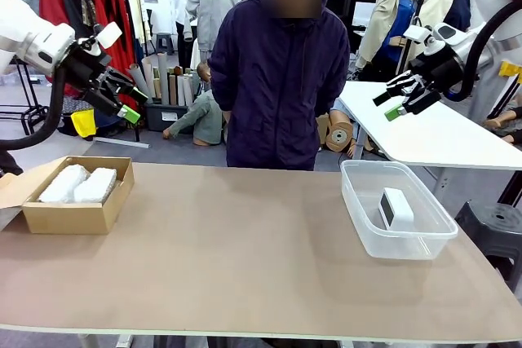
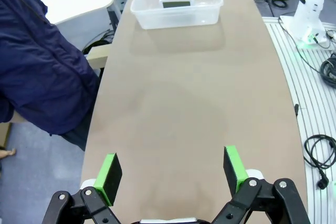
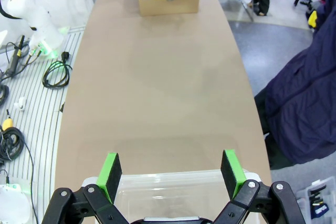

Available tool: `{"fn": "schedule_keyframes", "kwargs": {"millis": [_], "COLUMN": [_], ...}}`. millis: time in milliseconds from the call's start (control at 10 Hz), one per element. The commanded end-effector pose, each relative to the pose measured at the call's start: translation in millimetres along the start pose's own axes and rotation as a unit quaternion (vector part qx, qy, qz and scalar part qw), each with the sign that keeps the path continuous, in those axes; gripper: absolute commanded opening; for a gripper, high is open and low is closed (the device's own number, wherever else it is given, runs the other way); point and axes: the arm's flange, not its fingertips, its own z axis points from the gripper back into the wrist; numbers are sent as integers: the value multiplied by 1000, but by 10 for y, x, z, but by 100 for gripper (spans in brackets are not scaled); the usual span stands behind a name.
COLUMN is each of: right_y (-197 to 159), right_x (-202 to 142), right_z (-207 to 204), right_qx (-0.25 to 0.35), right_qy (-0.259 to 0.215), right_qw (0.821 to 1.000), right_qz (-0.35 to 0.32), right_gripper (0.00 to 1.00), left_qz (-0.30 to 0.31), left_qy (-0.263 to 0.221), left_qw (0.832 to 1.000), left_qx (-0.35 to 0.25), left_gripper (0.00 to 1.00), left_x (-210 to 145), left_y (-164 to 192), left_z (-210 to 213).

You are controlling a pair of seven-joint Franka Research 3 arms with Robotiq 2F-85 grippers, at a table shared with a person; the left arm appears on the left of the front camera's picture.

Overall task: Separate and place wrapped and unwrapped clocks.
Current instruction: If the picked Digital clock is wrapped, place it in the Package Box ; if not, place it in the Organizing box.

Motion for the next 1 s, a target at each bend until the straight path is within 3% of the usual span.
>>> {"fn": "schedule_keyframes", "kwargs": {"millis": [0, 900], "right_y": [26, 26], "right_x": [19, 19], "right_z": [0, 0], "right_qx": [2, 2], "right_qy": [8, 8], "right_qw": [1000, 1000], "right_qz": [4, 4], "right_gripper": [100, 100], "left_qz": [-9, -9], "left_qy": [-2, -2], "left_qw": [1000, 1000], "left_qx": [-3, -3], "left_gripper": [100, 100], "left_x": [5, 5], "left_y": [-12, -12], "left_z": [8, 8]}}
